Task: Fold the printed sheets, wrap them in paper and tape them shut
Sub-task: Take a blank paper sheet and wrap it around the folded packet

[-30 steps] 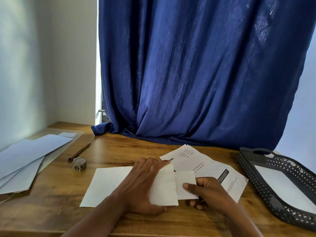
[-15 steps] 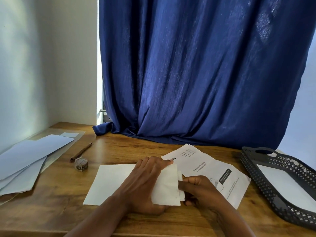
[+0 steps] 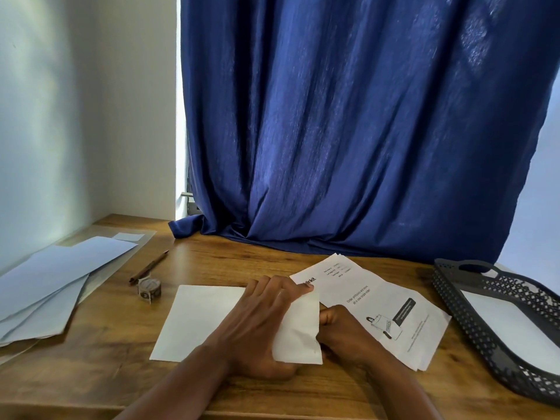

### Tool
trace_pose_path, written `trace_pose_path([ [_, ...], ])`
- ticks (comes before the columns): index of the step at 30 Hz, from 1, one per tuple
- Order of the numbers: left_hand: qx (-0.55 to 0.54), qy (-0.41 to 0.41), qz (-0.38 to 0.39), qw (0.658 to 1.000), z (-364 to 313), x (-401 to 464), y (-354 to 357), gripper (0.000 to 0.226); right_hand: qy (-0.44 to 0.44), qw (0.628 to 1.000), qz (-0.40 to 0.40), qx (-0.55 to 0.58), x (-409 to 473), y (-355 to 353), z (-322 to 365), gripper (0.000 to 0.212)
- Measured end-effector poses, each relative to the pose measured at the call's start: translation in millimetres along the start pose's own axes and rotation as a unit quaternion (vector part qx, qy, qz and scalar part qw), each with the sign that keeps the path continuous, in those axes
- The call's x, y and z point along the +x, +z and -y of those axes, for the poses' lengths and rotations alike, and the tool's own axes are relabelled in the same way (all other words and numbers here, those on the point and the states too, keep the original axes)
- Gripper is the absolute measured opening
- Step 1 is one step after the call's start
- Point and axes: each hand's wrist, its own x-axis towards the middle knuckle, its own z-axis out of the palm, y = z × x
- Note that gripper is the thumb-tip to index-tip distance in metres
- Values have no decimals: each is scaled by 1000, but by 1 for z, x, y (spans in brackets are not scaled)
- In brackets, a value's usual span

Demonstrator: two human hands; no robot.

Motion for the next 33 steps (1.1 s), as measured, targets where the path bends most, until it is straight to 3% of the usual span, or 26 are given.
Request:
trace_pose_path([
  [6, 6, 12, -9, 1000, 2, -1, 3, 110, -36, 997, 15, -64, 6, -1, 0, 11],
  [11, 11, -9, 30, 999, 4, 1, 8, 107, -28, 999, 9, 38, -2, -2, -8, 15],
  [14, 16, -45, 52, 997, 9, 2, 13, 106, -21, 979, -82, 187, -3, -3, -21, 17],
  [16, 28, -79, 97, 992, 12, 2, 14, 106, -21, 959, -176, 223, -1, -4, -28, 16],
  [18, 24, -108, 144, 983, 11, 3, 14, 97, -27, 964, -230, 132, -4, 0, -28, 16],
  [20, 12, -114, 145, 983, 10, 2, 13, 89, -66, 974, -216, -15, -12, 6, -23, 21],
  [23, -31, -116, 64, 991, 11, 0, 12, 80, -128, 970, -101, -178, -17, 15, -23, 46],
  [26, -76, -132, -46, 987, 20, -2, 9, 61, -142, 919, 12, -369, -14, 21, -25, 70],
  [28, -83, -151, -90, 981, 26, -5, 3, 53, -143, 896, 56, -417, -15, 22, -23, 76],
  [30, -57, -157, -96, 981, 30, -14, -4, 53, -136, 899, 68, -410, -16, 22, -20, 84],
  [33, 16, -156, -3, 988, 26, -37, -16, 63, -127, 904, 69, -402, -18, 21, -19, 86],
])
